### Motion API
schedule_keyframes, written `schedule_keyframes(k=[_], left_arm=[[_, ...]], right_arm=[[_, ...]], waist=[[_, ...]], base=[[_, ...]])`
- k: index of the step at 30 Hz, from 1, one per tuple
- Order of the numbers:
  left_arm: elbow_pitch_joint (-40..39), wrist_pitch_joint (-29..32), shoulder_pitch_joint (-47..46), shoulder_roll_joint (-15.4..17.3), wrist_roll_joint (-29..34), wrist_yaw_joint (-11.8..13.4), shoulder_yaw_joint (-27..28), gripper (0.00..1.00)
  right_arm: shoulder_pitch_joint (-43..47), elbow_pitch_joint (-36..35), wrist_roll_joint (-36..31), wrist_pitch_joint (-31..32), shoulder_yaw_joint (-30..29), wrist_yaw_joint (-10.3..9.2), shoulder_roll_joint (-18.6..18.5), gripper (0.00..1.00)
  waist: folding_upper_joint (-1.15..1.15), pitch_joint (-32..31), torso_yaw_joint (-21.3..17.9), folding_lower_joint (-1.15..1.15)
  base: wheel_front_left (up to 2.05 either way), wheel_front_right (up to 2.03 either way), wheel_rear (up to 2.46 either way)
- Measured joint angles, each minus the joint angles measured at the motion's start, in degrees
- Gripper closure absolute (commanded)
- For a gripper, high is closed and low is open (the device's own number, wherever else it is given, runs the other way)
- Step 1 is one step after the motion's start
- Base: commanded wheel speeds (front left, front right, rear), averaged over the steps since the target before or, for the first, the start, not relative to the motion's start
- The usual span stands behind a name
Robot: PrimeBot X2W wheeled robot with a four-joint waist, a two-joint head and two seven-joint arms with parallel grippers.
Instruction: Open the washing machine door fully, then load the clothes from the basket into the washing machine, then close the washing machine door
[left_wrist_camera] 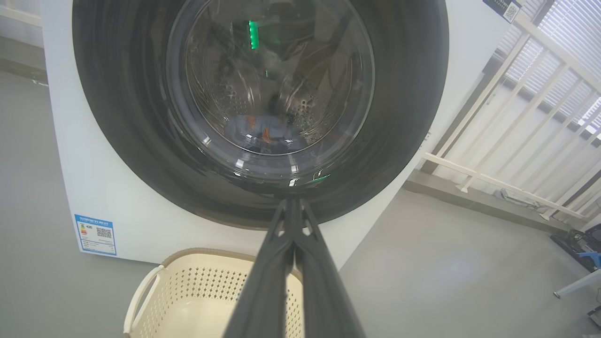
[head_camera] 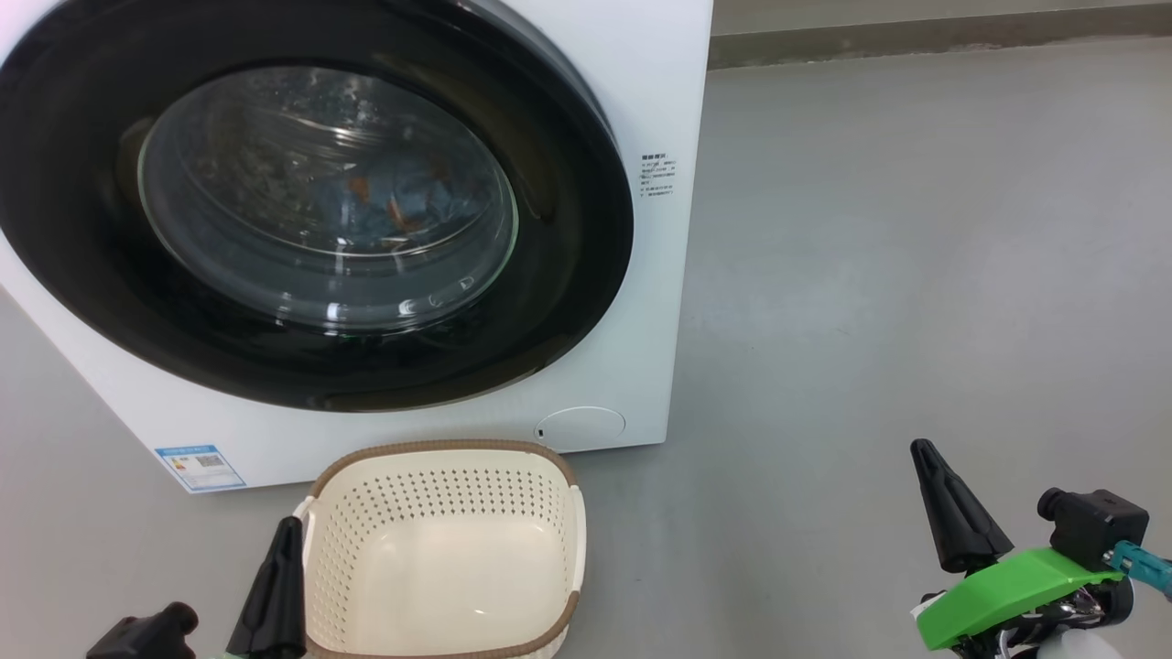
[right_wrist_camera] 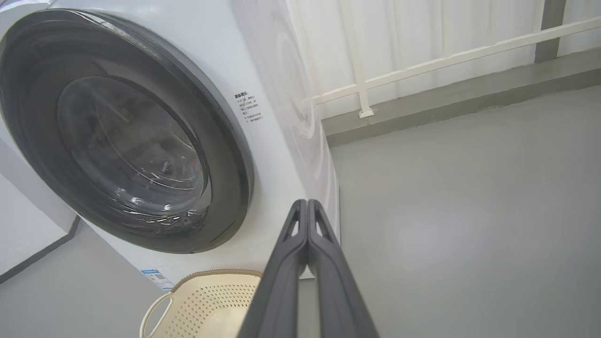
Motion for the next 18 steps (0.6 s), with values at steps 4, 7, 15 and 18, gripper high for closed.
schedule_keyframes(k=[4, 7, 15, 18], left_arm=[[0.0, 0.58, 0.0, -0.19, -2.21, 0.0, 0.35, 1.0], [0.0, 0.9, -0.01, -0.24, -3.54, 0.0, 0.69, 1.0], [0.0, 2.33, -0.02, -0.69, -7.45, 0.0, 1.46, 1.0], [0.0, 2.78, -0.02, -0.8, -9.21, 0.0, 1.72, 1.0]], right_arm=[[0.0, -0.04, 2.55, 0.69, -0.65, -0.01, 0.43, 1.0], [0.0, -0.1, 3.49, 1.25, -1.14, 0.0, 0.7, 1.0], [0.0, -0.2, 7.76, 2.46, -2.21, -0.01, 1.2, 1.0], [0.0, -0.22, 9.68, 2.96, -2.77, -0.01, 1.42, 1.0]], waist=[[0.0, 0.03, 0.0, 0.0], [0.0, 0.03, 0.0, 0.0], [0.0, 0.03, 0.0, 0.0], [0.0, 0.03, 0.0, 0.0]], base=[[0.0, 0.0, 0.0], [0.0, 0.0, 0.0], [0.0, 0.0, 0.0], [0.0, 0.0, 0.0]])
